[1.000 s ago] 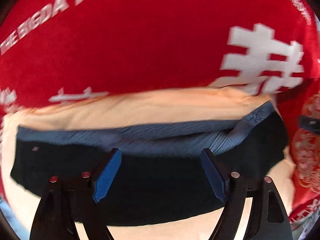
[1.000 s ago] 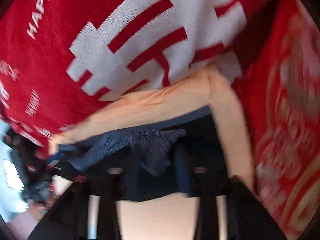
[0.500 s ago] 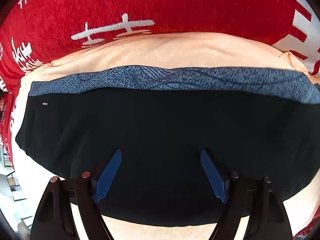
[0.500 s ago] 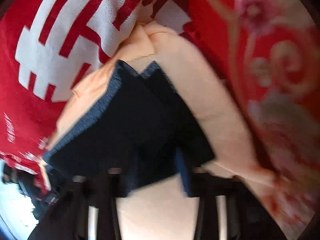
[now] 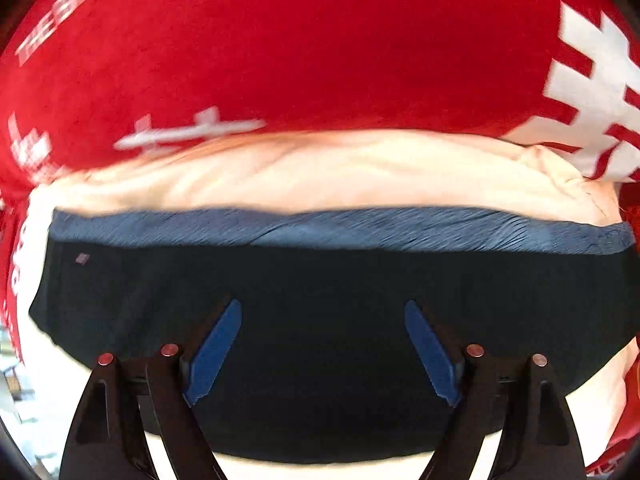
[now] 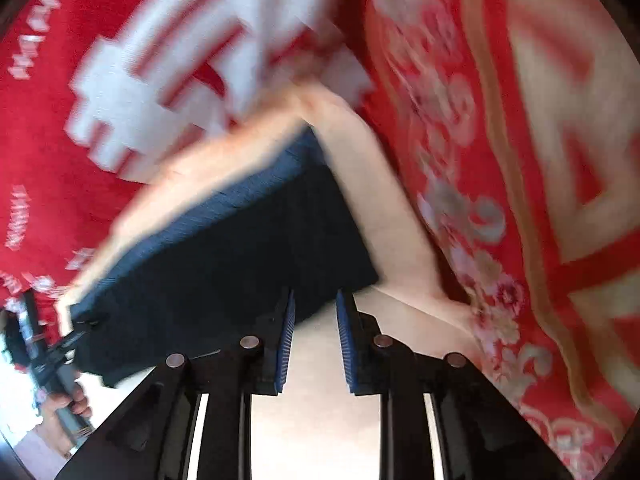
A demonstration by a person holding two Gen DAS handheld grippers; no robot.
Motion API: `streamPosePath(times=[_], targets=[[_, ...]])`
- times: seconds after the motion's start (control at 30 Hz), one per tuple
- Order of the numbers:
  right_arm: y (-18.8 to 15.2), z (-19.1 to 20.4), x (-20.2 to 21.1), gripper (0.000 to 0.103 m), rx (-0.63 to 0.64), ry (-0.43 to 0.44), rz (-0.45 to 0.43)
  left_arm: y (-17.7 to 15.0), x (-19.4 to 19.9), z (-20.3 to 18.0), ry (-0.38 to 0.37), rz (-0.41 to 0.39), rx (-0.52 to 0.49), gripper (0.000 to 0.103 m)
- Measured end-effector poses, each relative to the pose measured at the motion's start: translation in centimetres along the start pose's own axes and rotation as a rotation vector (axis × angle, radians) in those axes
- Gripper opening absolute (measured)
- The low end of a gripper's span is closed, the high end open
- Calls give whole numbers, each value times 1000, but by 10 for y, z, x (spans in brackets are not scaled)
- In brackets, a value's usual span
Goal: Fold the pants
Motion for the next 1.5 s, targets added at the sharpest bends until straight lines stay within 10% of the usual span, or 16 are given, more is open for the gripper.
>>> streamPosePath(times=[0.27,0.53,0.77,1.03,1.33,1.4,1.5], targets=[[56,17,-90,19,140,-85,85,48,-47,-8,59,-15,69,85],[52,-6,-49,24,-4,-27,53,18,-24,95,135,26,81,85],[-52,145,-72,49,56,351,236,-33,-9,243,217,30,119,85],[-177,336,-172,49,57,607,454,-65,-41,377,352,39,87,85],[-185,379,-221,49,-89,647,408,-71,-75,433,85,-2,178,102],[-180,387,-225,16,-84,603,429,-74,-72,431,81,-5,163,102],[-167,394,-195,8,5,603,373,-77,-74,434,50,-11,156,102]])
Point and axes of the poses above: each gripper's, at about its wrist camera, not at the fingertips, and x roughly against the way its jaws point, z to its left, y to its top, the point moved 10 cm from there along -x, roughly the way its jaws point, and after that the axes turned 8 degrees about z, right-handed, at the moved point
